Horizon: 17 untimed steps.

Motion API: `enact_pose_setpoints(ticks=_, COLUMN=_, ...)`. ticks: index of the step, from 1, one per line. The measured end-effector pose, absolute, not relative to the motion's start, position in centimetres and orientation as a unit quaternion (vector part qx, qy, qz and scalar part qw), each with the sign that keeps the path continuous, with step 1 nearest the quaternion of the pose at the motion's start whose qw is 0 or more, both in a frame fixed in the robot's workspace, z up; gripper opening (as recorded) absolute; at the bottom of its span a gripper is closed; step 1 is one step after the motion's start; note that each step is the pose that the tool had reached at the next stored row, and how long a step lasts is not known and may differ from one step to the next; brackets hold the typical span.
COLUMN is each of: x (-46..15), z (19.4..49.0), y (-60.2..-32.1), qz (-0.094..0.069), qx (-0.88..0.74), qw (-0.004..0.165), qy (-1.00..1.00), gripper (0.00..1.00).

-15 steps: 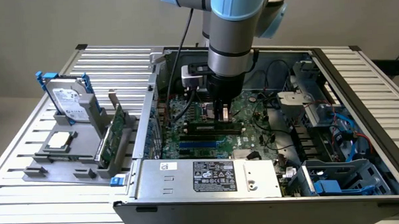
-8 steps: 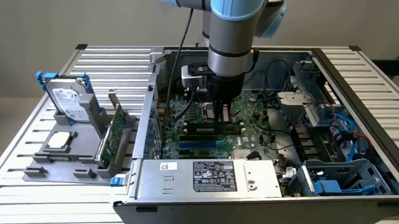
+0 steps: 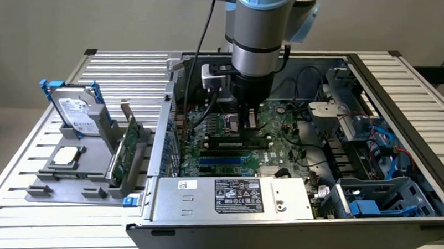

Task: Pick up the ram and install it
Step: 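Insert the ram into the slot, then press down the ram until it locks into place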

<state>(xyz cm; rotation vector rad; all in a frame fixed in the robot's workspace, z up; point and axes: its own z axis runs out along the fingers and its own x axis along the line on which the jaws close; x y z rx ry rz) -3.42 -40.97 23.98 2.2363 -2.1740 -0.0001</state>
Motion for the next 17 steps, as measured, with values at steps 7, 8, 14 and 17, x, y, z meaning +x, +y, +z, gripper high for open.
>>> enact_pose_setpoints(ticks=7, x=-3.43, z=24.96, y=-40.98, qz=-0.007, qx=0.717, qw=0.013, qy=-0.697, gripper=0.19)
enact_pose_setpoints(ticks=8, x=-3.43, z=24.96, y=-40.98, qz=-0.007, qx=0.717, qw=0.013, qy=-0.697, gripper=0.11)
enact_pose_setpoints(ticks=14, x=-3.43, z=24.97, y=-40.98, qz=-0.007, qx=0.717, qw=0.013, qy=-0.697, gripper=0.11)
enact_pose_setpoints(ticks=17, x=-3.43, z=24.97, y=-40.98, qz=-0.007, qx=0.717, qw=0.013, qy=-0.697, gripper=0.11)
